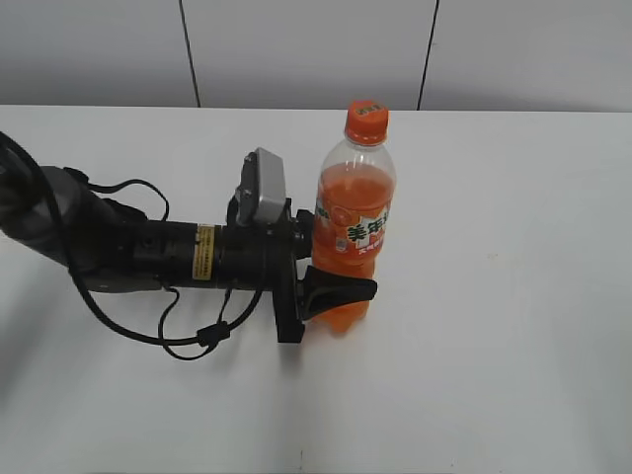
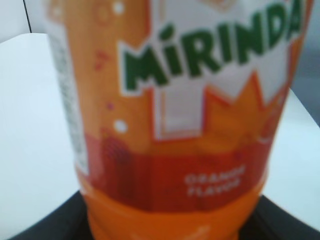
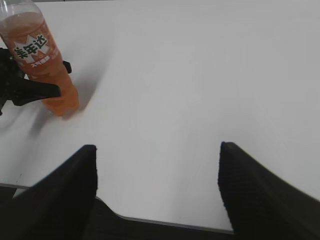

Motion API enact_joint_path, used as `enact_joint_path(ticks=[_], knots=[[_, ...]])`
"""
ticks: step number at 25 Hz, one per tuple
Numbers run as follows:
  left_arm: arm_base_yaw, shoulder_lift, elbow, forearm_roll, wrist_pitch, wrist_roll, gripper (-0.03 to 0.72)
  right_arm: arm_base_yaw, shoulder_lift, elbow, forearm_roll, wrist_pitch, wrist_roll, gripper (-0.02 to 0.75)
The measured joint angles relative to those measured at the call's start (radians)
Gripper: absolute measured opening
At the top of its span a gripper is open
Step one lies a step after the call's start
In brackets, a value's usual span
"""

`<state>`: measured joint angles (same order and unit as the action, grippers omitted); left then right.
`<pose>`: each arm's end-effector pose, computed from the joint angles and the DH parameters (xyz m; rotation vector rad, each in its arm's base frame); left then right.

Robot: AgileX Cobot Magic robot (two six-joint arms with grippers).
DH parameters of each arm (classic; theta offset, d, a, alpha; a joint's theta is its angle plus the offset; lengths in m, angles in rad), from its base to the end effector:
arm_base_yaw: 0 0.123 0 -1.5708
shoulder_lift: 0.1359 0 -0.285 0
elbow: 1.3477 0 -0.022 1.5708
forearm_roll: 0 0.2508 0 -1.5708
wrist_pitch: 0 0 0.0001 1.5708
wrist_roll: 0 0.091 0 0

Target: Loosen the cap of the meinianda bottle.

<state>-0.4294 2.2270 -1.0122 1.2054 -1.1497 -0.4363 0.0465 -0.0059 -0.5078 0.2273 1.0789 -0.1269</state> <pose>0.3069 -0.2258 0.0851 1.3088 1.4273 -1.0499 -0.0094 0.0177 0.2796 -0.1910 2.0260 0.2215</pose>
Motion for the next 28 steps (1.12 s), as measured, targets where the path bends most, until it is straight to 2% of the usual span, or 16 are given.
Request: enact_joint_path(ticks=[28], knots=[[-0.005, 0.093, -0.025, -0.030, -0.081, 0.004, 0.397, 0.000, 0.000, 0.000, 0.000, -0.001, 0.000, 0.564]])
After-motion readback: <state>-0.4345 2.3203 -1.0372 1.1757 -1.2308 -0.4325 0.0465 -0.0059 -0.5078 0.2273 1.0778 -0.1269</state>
